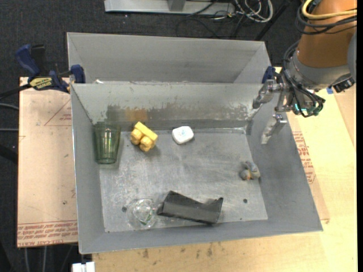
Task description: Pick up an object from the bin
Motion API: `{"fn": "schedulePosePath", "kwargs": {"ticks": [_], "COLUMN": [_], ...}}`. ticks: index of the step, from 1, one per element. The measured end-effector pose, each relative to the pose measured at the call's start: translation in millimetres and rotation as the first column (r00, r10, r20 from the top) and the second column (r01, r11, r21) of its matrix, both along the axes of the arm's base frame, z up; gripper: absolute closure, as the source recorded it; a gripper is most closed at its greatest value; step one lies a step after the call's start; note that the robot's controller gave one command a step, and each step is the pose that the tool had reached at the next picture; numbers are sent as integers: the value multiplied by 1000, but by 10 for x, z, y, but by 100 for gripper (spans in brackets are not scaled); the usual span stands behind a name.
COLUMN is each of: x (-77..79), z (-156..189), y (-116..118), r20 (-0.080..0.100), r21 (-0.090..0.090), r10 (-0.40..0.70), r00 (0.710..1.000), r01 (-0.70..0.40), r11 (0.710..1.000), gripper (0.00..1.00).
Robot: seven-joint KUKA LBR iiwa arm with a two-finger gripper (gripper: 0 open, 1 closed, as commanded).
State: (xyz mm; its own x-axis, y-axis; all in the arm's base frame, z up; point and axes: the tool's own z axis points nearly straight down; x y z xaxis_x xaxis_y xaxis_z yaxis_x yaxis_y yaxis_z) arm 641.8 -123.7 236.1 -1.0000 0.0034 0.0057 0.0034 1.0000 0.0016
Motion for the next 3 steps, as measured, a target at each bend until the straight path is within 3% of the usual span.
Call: {"fn": "schedulePosePath", "kwargs": {"ticks": [1, 2, 3], "x": [14, -37, -667], "z": [52, -416, -608], "y": [4, -67, -31], "r20": [8, 13, 7], "r21": [-2, -3, 0], "r10": [2, 73, 20], "r00": [1000, 997, 1000], "r01": [-2, -73, -20], "r11": [1000, 997, 1000], "gripper": [0, 0, 0]}}
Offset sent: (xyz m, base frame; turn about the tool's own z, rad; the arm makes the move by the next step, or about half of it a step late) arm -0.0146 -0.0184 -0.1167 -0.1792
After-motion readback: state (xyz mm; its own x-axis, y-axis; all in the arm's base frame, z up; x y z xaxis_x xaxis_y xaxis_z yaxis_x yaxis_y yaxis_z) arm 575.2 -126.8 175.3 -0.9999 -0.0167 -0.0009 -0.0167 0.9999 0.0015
